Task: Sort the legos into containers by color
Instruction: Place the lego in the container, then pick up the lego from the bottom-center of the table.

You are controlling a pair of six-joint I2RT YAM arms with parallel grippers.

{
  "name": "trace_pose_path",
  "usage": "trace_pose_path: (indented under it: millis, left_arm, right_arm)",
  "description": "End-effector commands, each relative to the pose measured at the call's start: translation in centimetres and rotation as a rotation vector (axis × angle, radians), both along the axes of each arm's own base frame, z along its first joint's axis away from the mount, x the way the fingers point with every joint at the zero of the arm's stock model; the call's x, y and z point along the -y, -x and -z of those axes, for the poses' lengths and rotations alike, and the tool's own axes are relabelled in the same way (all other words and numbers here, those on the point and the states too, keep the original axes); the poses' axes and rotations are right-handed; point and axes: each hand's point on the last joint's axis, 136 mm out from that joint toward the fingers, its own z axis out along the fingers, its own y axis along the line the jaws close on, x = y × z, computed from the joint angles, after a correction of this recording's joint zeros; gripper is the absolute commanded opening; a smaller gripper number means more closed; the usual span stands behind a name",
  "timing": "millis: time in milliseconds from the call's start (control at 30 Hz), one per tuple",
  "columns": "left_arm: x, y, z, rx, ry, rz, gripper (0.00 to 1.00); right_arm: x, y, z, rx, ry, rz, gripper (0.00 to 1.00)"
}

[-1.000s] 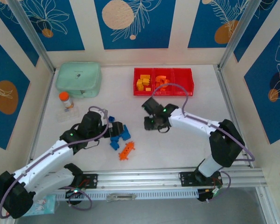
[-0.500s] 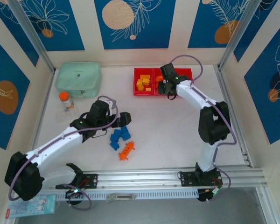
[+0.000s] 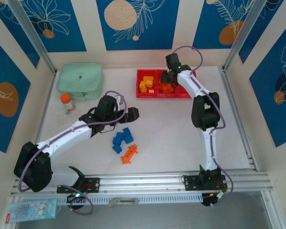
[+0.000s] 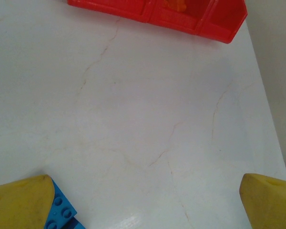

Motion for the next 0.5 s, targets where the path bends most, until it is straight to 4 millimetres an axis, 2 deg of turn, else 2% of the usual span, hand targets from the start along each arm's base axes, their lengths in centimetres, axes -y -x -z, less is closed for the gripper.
trace_pose_path:
  millis: [0,200,367,467]
  left_arm:
    - [0.3,-0.7,-1.9,0.033,0.038,0.004,0.99]
    - [-0.6,-0.2,-2.4,0.052,0.038,-0.007,0.99]
    - [-2.0,1.0,-2.6,0.061,0.024,-0.019,0.99]
    - [-3.0,2.1,-2.2,0.052,0.002,-0.023,0.99]
  right_arm:
    - [-1.7,1.6,-2.0,0.004,-0.040,-0.056,0.60]
    - [-3.9,6.5,-3.9,0.009,-0.086,-0.095,0.64]
    - [-5.5,12.1,-3.7,-0.041,-0.154,-0.122,0.68]
    - [-6.2,15.2,-3.8,-0.052,-0.133,-0.146,0.71]
